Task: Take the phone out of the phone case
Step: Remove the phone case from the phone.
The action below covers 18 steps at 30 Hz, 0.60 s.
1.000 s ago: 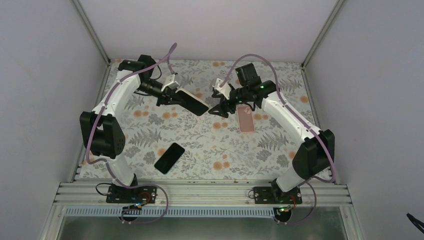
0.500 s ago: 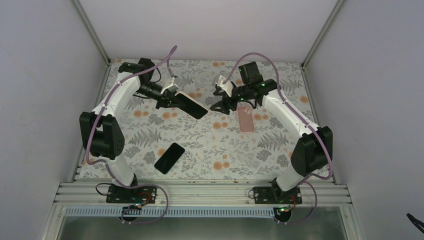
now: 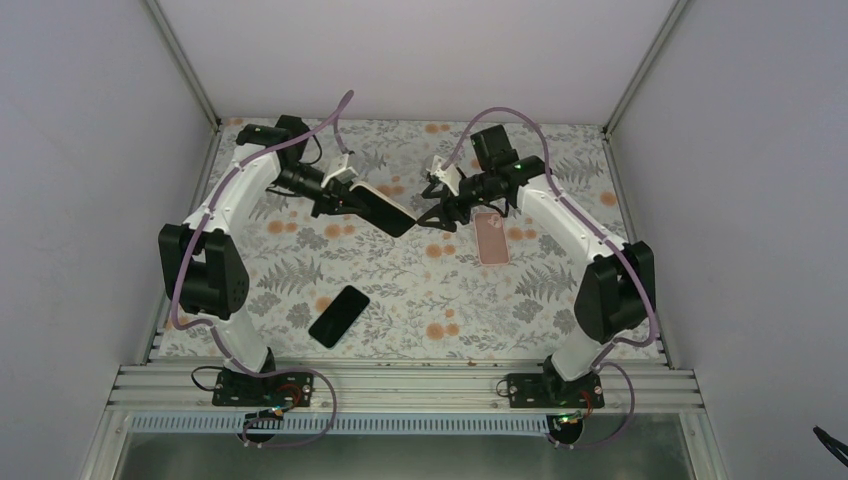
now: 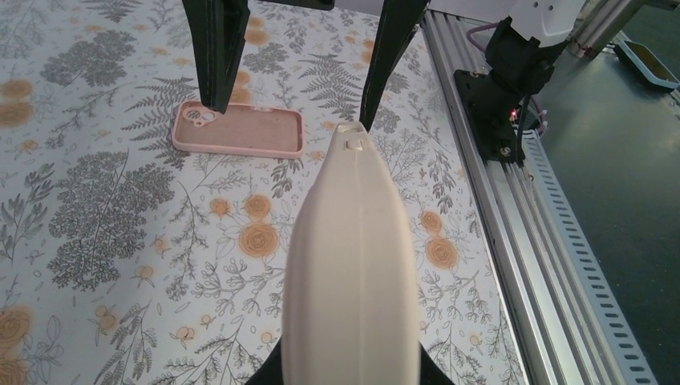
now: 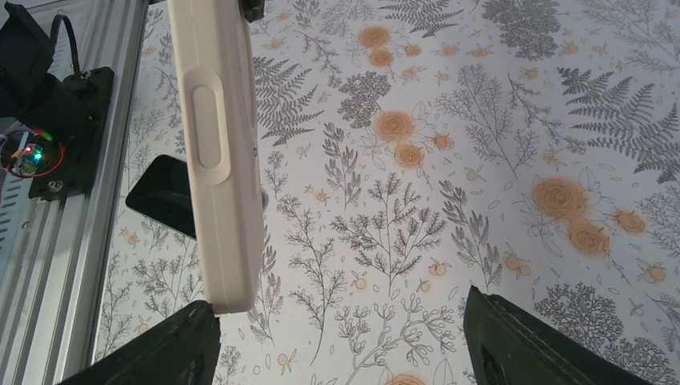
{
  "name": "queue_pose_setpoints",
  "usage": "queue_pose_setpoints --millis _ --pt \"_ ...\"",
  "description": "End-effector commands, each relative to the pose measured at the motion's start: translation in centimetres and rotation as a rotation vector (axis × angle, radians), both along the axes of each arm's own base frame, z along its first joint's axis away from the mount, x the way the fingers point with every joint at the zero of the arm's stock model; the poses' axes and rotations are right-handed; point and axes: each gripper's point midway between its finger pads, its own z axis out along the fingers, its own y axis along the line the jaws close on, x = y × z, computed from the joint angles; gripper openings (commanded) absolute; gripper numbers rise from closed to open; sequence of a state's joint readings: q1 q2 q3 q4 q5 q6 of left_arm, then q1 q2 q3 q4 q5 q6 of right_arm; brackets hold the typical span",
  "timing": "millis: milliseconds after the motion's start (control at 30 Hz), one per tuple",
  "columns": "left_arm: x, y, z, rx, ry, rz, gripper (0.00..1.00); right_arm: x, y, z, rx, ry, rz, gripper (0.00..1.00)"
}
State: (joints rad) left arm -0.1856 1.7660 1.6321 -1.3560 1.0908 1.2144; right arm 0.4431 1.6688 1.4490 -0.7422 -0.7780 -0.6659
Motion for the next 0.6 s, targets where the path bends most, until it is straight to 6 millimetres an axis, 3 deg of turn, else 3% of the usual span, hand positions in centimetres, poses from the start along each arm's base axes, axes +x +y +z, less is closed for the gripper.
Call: queue_pose_setpoints --millis 0,333,567 --pt "0.0 -0.8 3.2 -0.114 -0.058 -0.016 0.02 0.3 0.5 0.4 0.027 -0.008 0.023 0.78" --pt "-1.0 -1.2 3.5 -0.134 -0.045 -0.036 0.02 1.7 0.6 -0.1 0.012 -0.024 -0.017 0.77" --pt "-3.0 -2.5 4.0 -0.162 -0.029 -0.085 0.02 5.0 0.7 0.0 -0.018 -0.081 -0.12 0.76"
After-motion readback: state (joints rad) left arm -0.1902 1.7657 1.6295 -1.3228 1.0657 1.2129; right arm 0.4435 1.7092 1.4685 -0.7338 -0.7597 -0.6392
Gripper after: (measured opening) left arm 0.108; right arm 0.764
